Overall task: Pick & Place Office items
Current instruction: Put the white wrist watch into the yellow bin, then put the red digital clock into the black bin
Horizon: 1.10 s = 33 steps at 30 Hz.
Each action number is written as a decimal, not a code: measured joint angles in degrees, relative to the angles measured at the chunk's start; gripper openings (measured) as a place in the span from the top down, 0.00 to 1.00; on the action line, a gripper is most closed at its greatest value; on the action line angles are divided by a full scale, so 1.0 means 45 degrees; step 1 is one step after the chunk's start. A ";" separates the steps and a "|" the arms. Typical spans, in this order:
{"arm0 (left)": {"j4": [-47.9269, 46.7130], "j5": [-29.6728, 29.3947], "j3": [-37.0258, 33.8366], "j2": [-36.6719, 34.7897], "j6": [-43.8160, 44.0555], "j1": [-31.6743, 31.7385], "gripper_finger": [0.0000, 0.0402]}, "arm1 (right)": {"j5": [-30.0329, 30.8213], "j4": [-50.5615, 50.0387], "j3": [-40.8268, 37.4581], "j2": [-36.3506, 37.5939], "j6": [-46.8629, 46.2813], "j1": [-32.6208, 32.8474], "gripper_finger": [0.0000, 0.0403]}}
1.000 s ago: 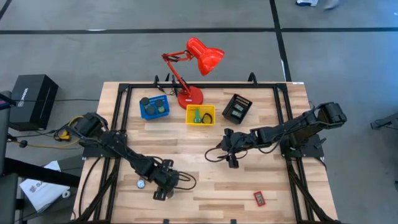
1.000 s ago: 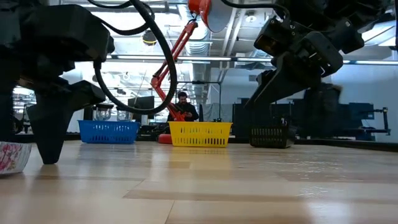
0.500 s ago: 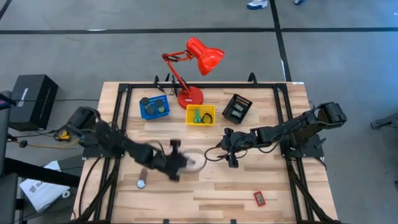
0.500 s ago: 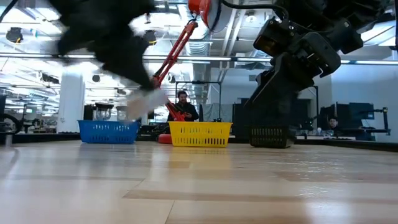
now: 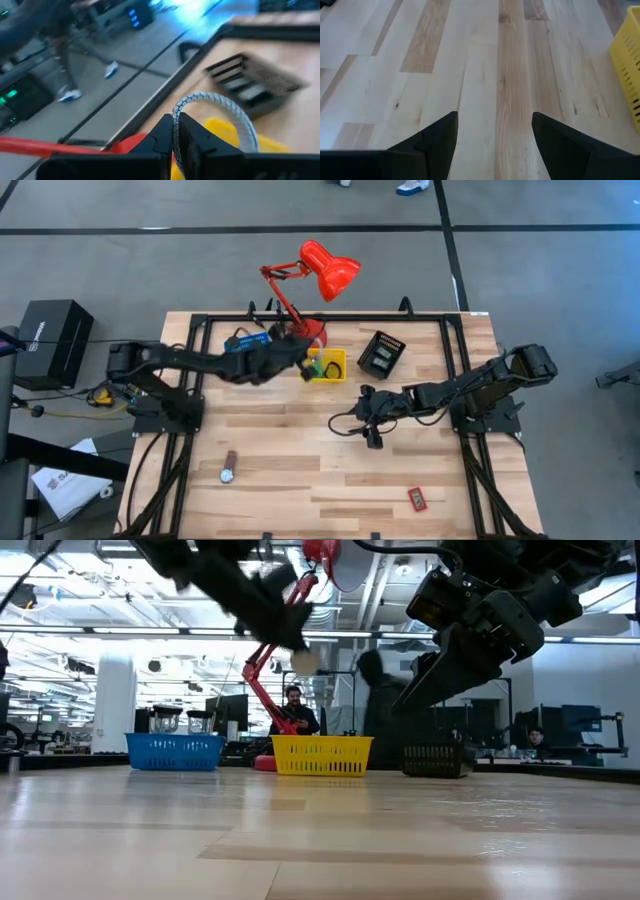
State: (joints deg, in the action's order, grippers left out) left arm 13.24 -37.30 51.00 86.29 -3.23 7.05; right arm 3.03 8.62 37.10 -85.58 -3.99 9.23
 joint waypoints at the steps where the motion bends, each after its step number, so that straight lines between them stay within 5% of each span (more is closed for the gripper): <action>1: 0.0070 0.0184 0.0000 0.0269 -0.0098 0.0388 0.97 | 0.0002 -0.0002 -0.0002 0.0000 0.0000 0.0000 0.39; 7: 0.0154 0.1317 -0.0005 0.1776 -0.0855 0.1826 0.97 | 0.0000 -0.0014 -0.0002 0.0000 -0.0019 0.0000 0.39; 15: 0.0166 0.2418 -0.0019 0.2640 -0.0661 0.2024 0.90 | -0.0009 -0.0118 -0.0002 0.0000 -0.0029 0.0005 0.39; 33: -0.0088 0.2453 0.0000 0.2583 0.0550 0.1941 0.68 | -0.0042 -0.0155 -0.0002 0.0000 -0.0505 0.0024 0.39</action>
State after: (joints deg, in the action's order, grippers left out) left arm 12.85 -26.26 51.00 97.91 -0.76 15.78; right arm 2.84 7.92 37.09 -85.58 -6.26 9.34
